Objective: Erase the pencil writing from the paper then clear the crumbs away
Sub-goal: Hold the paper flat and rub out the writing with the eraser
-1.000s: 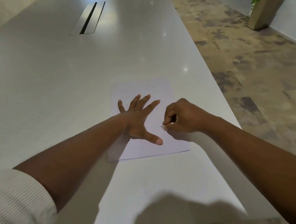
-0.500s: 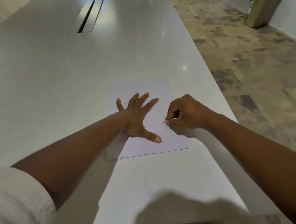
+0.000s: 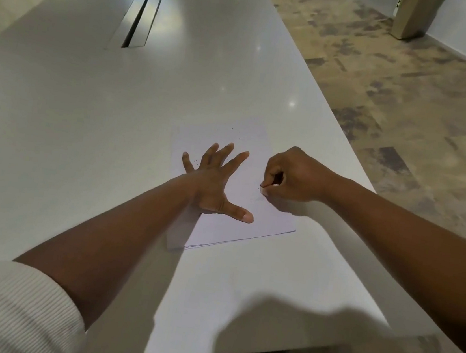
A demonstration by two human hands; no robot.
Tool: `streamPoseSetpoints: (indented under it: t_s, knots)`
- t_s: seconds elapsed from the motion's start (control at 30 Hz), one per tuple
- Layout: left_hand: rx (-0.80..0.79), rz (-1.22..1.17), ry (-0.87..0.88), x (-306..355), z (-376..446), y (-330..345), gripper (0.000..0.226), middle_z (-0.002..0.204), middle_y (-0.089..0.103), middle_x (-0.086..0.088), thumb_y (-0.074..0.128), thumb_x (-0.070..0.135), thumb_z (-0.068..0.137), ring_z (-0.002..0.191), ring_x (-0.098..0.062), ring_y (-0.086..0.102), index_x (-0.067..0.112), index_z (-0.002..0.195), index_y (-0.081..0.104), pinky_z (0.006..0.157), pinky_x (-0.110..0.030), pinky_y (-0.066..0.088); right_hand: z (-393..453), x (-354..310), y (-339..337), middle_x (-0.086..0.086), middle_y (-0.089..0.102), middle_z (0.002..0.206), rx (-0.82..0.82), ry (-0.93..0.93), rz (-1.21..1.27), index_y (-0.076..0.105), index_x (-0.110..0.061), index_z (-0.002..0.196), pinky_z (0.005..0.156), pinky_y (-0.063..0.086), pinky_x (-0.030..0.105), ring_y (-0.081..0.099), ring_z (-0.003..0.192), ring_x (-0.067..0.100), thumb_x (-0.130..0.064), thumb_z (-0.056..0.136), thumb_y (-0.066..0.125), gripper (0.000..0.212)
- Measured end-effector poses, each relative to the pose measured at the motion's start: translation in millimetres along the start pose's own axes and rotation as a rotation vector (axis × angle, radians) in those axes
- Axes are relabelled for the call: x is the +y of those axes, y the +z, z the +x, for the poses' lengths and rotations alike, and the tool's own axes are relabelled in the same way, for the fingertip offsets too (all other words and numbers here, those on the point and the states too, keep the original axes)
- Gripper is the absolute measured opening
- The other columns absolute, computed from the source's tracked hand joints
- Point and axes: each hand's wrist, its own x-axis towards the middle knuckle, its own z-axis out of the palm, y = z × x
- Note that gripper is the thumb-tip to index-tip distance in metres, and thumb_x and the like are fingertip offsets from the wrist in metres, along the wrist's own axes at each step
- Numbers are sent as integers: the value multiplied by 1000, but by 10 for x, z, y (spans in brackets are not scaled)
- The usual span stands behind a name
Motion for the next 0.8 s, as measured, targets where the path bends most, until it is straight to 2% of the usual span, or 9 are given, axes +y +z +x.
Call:
streamPoseSetpoints:
  t_s: [0.17, 0.33, 0.5, 0.67, 0.8]
  knots:
    - [-1, 9, -2, 19, -16, -6, 152, 166, -33, 10, 55, 104, 37, 150, -20, -38, 49, 156, -23, 111, -75, -19, -34, -84, 75, -7, 72, 74, -57, -39, 29, 76, -13, 70, 66, 49, 13, 66, 69, 3, -14, 77, 78, 7]
    - [4, 4, -2, 28, -25, -9, 152, 166, -32, 10, 58, 104, 40, 149, -20, -39, 49, 156, -23, 110, -75, -20, -13, 46, -23, -8, 72, 75, 8, 49, 56, 76, -12, 71, 70, 53, 23, 67, 69, 4, -15, 77, 79, 7]
    - [-6, 7, -8, 49, -42, -26, 151, 166, -32, 9, 58, 101, 40, 150, -20, -37, 47, 157, -22, 111, -75, -18, -7, -131, 142, -6, 72, 75, -29, -48, 33, 75, -11, 71, 66, 50, 18, 63, 66, 3, -12, 76, 77, 5]
    - [-8, 4, -11, 68, -39, -36, 151, 167, -32, 9, 58, 100, 40, 150, -20, -37, 47, 157, -22, 111, -74, -20, -47, 11, -32, -8, 72, 76, -38, 29, 11, 76, -15, 72, 70, 54, 23, 66, 70, 4, -18, 78, 79, 8]
    - [-6, 2, -12, 40, -32, -20, 152, 166, -33, 10, 56, 103, 37, 150, -20, -38, 49, 156, -23, 111, -75, -20, -16, -72, 0, -6, 72, 76, -51, -9, -9, 75, -13, 71, 68, 53, 24, 65, 68, 5, -14, 77, 78, 6]
